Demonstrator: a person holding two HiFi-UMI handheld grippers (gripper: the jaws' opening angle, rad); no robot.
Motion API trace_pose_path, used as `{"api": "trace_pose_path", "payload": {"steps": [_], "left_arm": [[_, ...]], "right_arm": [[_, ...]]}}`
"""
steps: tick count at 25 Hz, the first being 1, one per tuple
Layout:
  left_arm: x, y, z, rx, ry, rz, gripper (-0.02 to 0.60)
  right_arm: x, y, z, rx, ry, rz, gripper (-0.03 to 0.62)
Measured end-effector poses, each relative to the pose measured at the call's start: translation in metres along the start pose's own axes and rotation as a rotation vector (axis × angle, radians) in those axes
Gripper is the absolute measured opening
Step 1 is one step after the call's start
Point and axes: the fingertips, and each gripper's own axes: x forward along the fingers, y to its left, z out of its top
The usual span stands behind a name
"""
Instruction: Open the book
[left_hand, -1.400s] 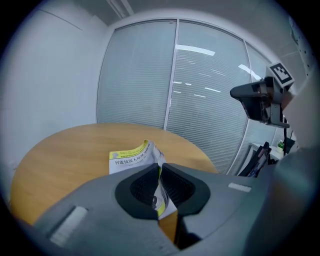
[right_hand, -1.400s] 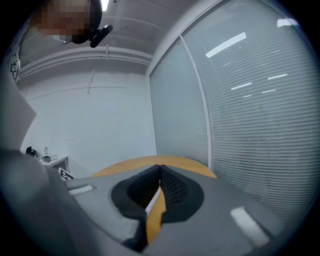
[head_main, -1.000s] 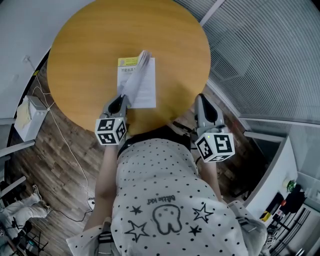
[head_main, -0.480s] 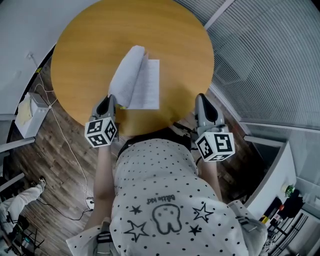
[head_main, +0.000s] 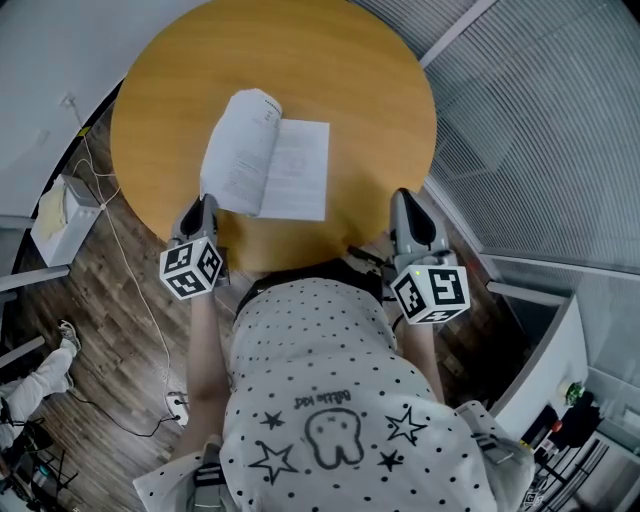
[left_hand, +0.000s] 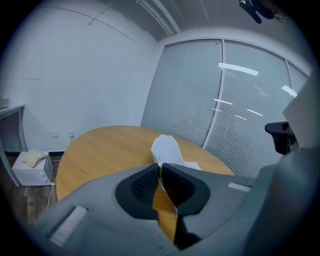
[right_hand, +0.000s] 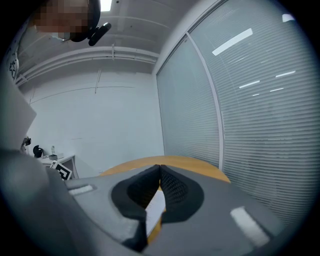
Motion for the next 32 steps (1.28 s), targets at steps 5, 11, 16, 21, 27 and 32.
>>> {"api": "trace_pose_path", "payload": {"steps": [5,11,16,21,27,32], "left_arm": [[-0.004,0.02,-0.004,-0.011,0.007,0.039,0.032],[-0.007,0.038,-0.017,-0.02,0.03,0.078,0.032],[-0.004,0.05,-0.028,-0.026,0.055,0.103,0.032],[-0.001,0.058,-0.038,-0.026,0.08,0.121,0.032],[0.005,0.067,-0.051,-0.016,0.118,0.143,0.032],[0.01,0.073,-0.063,0.002,0.15,0.157,0.032]], "right_arm": [[0.004,0.006,0.001,-0.003,0.0,0.006,0.003],[0.003,0.009,0.0,-0.004,0.0,0.001,0.005],[0.003,0.009,0.001,-0.006,-0.002,-0.003,0.003],[0.002,0.009,-0.001,-0.004,0.0,-0.01,0.003],[0.001,0.005,0.0,-0.003,-0.001,-0.022,0.003],[-0.001,0.003,0.0,-0.002,0.0,-0.028,0.003]]}}
